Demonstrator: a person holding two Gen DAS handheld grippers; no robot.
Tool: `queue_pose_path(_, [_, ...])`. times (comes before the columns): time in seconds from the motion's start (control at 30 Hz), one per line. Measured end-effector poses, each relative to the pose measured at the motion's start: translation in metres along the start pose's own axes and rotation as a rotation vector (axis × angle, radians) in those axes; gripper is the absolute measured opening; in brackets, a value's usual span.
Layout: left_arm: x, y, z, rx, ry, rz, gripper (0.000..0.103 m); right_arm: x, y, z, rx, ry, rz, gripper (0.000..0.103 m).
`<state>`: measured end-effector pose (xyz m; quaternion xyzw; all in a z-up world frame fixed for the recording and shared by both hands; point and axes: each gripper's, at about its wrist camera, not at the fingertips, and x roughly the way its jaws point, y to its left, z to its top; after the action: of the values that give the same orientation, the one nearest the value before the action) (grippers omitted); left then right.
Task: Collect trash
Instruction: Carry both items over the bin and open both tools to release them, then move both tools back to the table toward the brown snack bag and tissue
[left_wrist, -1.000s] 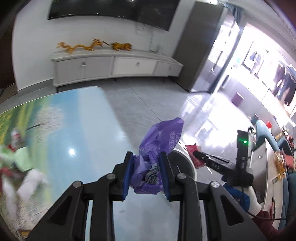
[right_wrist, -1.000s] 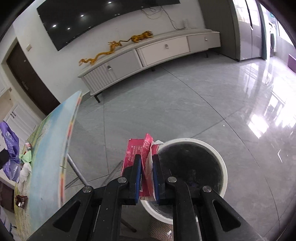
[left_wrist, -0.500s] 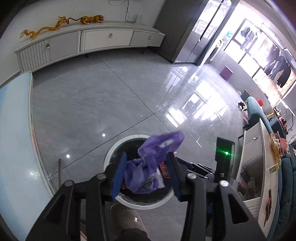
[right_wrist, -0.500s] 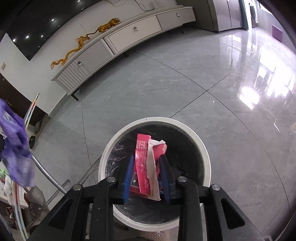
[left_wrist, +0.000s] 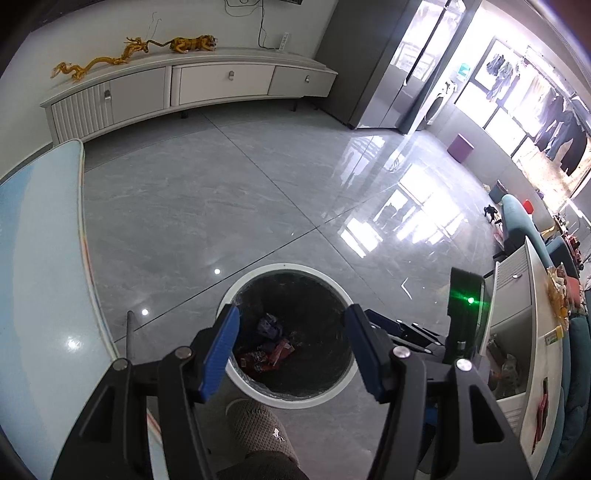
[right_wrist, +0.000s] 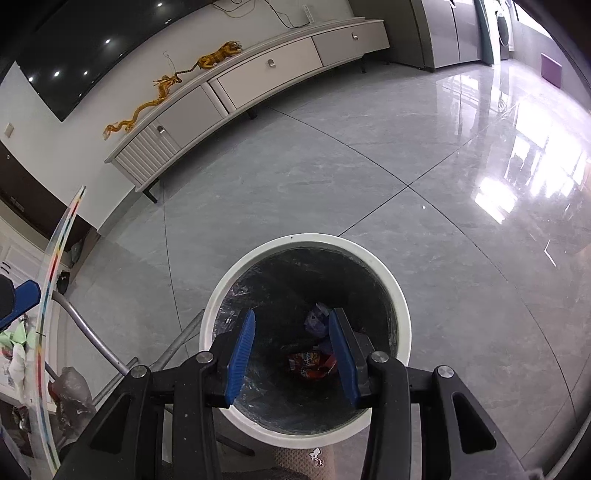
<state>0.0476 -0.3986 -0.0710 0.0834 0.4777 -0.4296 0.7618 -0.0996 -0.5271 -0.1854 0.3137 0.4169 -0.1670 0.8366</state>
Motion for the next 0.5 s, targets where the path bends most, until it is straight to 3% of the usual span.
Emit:
queue_pose_path(0.33, [-0.105, 0.045, -0.038, -0.011, -0.131, 0.036, 0.058, -0.047, 0.070, -0.001, -0.117, -0.062, 0.042, 0.040])
queue_pose_path(0.5, [-0.163, 0.088, -0.071, -0.032, -0.209, 0.075, 0.067, -0.076, 0.118, -0.004, -0.198, -0.094, 0.068, 0.042])
